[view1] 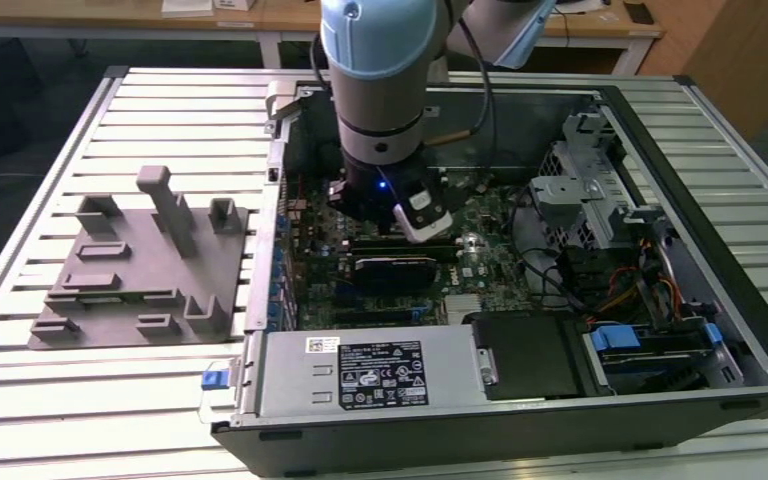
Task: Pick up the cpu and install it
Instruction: 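Install the second cpu locking lever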
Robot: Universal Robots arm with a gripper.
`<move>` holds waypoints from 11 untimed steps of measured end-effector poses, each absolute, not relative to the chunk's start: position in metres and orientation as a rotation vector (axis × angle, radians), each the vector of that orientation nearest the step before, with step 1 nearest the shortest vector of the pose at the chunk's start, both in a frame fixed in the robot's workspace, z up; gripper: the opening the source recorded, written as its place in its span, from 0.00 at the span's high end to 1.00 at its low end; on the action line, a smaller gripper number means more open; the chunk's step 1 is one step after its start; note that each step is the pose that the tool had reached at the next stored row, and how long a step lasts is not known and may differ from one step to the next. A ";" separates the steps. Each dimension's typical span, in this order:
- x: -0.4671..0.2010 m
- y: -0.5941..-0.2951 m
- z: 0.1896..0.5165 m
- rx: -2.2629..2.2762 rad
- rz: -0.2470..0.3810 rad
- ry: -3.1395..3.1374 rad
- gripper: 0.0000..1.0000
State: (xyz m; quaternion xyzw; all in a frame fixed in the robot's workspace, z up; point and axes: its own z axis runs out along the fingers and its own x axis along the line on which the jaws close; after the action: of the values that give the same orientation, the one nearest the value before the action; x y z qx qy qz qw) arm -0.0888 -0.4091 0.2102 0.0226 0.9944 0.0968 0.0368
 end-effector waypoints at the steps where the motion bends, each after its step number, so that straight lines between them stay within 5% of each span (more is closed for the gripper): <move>1: -0.089 -0.410 0.209 0.069 0.308 3.052 0.89; 11: -0.094 -0.420 0.202 0.064 0.414 3.042 0.89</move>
State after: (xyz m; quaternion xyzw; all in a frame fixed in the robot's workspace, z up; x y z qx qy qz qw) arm -0.0940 -0.4200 0.2015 0.0208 0.9900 0.1348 0.0356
